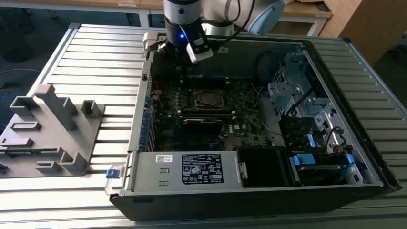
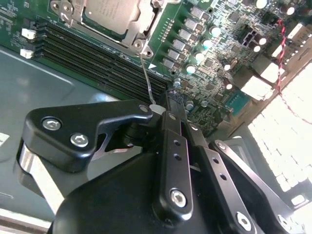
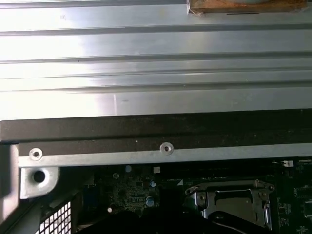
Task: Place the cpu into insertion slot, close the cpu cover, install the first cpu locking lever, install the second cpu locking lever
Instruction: 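Install the first cpu locking lever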
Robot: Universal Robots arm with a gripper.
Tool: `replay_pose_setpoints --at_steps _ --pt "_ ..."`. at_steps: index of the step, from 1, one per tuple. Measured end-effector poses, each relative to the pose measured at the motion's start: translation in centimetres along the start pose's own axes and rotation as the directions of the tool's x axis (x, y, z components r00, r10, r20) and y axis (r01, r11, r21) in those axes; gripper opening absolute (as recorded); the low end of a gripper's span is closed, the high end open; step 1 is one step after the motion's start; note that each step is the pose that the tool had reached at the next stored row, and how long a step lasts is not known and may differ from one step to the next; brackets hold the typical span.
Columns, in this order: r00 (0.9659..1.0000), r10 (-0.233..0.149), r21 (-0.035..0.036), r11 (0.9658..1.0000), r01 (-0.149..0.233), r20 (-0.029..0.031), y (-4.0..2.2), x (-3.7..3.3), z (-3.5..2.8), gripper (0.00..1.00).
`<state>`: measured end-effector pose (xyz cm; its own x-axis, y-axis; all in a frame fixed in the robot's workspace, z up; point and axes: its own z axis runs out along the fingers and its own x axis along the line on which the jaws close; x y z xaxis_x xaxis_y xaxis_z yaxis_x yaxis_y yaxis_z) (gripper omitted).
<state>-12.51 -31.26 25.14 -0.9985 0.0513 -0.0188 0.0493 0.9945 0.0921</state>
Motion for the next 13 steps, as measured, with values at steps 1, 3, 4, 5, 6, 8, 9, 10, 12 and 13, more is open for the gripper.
replay_pose_setpoints --at_steps 1,3,4,5,6,8,9,10,12,13 --pt "1.0 0.0 0.0 1.0 0.0 0.0 0.01 -0.14 0.01 0.11" --pt "1.0 0.0 0.0001 1.0 0.0 0.0 0.03 -0.43 0.01 0.11" --pt "1.0 0.0 0.0001 1.0 0.0 -0.0001 0.04 -0.55 0.01 0.11" --pt "1.0 0.0 0.0001 1.0 0.0 0.0 0.05 -0.68 0.02 0.11" --pt "1.0 0.0 0.0 1.0 0.0 -0.0001 0.05 -0.84 0.02 0.11" --pt "1.0 0.0 0.0 1.0 0.0 0.0 0.07 -1.16 0.04 0.11" --pt "1.0 0.0 0.0001 1.0 0.0 -0.0001 0.08 -1.35 0.04 0.11" --pt "1.0 0.0 0.0 1.0 0.0 0.0 0.09 -1.56 0.05 0.11" --pt "1.0 0.0 0.0 1.0 0.0 0.0 0.11 -1.95 0.06 0.11" --pt "1.0 0.0 0.0 1.0 0.0 -0.0001 0.12 -2.13 0.07 0.11"
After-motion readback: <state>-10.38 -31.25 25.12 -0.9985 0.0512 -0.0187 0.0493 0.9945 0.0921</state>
